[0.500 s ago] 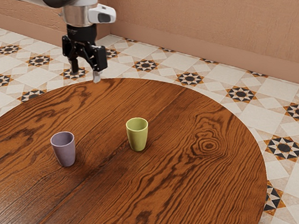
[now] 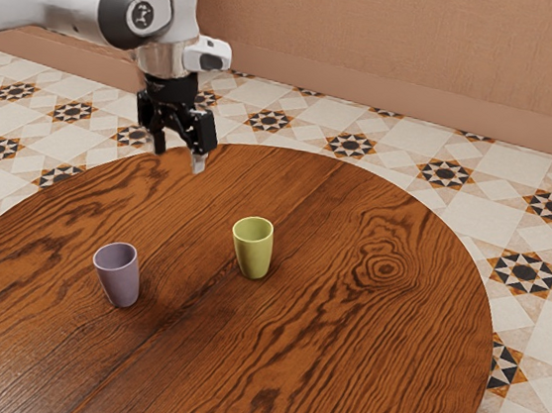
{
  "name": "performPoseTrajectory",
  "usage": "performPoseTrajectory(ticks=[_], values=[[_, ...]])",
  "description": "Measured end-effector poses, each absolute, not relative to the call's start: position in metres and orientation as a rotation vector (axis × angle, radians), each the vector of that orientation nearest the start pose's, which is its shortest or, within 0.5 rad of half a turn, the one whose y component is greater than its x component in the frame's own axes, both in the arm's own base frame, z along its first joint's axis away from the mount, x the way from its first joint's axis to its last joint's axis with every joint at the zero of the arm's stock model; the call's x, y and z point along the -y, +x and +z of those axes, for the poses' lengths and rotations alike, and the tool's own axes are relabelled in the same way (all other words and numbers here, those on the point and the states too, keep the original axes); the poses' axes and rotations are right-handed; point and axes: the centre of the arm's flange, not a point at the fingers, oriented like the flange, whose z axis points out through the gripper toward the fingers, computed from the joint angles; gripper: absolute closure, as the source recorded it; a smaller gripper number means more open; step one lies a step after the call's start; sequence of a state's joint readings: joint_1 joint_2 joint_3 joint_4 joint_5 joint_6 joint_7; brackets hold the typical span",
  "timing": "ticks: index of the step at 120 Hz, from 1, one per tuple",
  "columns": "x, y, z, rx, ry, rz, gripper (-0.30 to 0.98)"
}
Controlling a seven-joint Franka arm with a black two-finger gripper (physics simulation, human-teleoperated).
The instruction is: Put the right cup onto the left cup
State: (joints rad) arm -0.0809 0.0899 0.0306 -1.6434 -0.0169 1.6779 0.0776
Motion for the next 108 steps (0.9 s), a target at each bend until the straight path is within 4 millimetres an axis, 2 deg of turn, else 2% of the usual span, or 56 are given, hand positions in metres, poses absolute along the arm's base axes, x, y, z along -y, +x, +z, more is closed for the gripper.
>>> performPoseTrajectory(ticks=[20,59,89,108], values=[[0.036,0.603,0.514,-0.198,-3.160,0.113,0.02],[0.047,0.640,0.451,-0.211,-3.167,0.141,0.14],[0.064,0.667,0.412,-0.251,-3.171,0.169,0.19],[0.072,0.676,0.397,-0.267,-3.182,0.176,0.21]])
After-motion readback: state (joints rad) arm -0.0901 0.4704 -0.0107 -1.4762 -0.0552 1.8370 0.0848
